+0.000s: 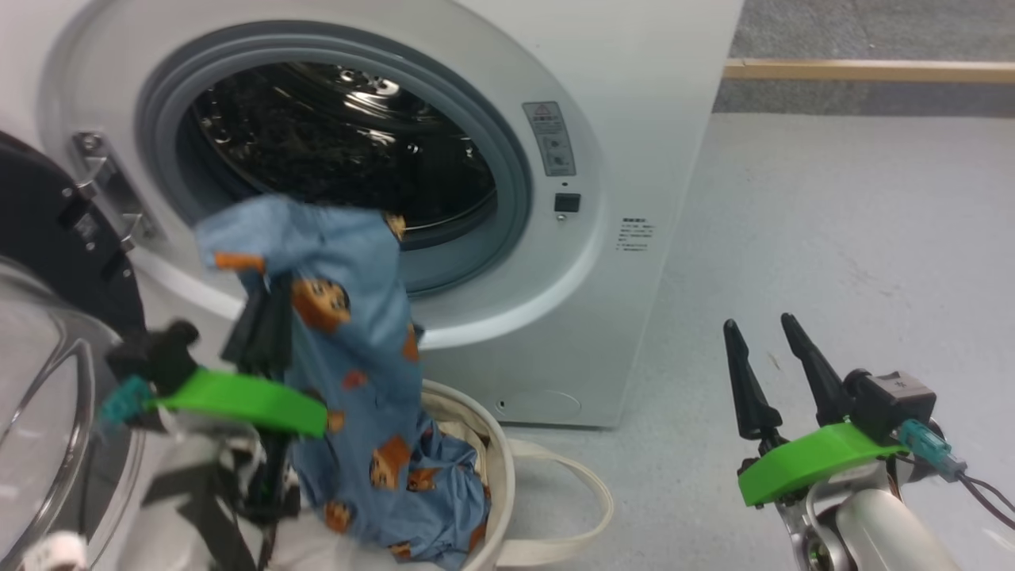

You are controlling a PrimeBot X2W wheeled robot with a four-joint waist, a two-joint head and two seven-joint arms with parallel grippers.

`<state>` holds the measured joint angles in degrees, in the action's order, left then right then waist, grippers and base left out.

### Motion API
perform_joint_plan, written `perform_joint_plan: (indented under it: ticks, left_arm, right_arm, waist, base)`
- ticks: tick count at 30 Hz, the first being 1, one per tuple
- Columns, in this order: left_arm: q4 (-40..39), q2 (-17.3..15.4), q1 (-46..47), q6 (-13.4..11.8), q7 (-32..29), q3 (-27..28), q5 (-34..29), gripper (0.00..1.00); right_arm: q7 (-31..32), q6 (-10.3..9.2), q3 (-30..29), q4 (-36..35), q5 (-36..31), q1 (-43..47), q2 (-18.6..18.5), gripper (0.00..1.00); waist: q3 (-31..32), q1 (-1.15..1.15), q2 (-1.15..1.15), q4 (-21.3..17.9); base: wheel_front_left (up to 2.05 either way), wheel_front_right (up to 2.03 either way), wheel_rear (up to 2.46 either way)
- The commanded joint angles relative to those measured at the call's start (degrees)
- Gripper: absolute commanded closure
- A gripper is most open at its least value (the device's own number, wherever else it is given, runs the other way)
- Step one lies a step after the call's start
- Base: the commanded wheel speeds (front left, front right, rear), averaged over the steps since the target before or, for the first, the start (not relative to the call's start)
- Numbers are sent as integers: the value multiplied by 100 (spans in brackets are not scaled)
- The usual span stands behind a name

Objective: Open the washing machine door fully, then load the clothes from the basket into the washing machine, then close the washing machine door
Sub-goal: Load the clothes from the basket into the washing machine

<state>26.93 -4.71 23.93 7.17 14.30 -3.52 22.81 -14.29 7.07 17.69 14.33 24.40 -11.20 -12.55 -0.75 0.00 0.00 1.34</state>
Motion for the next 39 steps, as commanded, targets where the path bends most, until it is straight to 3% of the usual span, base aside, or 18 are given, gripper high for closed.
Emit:
perform_joint_plan:
  ticks: [1, 13, 21, 39]
  left_arm:
    - [-92, -72, 401, 31, 70, 246, 12, 100]
    - [733, -250, 1822, 30, 70, 979, -10, 100]
    - [1813, -514, 2577, 31, 70, 960, -249, 100]
    - [3208, -1054, 4694, -5, 70, 734, -859, 100]
  right_arm:
    - [-71, 42, 90, -183, 35, -124, -71, 0]
    - [-71, 42, -38, -438, -119, -395, -283, 0]
    - [-71, 42, -270, -675, -271, -578, -278, 0]
    - [-71, 42, -787, -1202, -613, -591, -90, 0]
  waist:
    - [-57, 0, 0, -56]
    - [-1016, 0, 0, -627]
    - [-1873, 0, 0, -955]
    - [-3442, 0, 0, -1325]
  base:
    - [0, 0, 0]
    - [0, 0, 0]
    - [0, 0, 0]
    - [0, 0, 0]
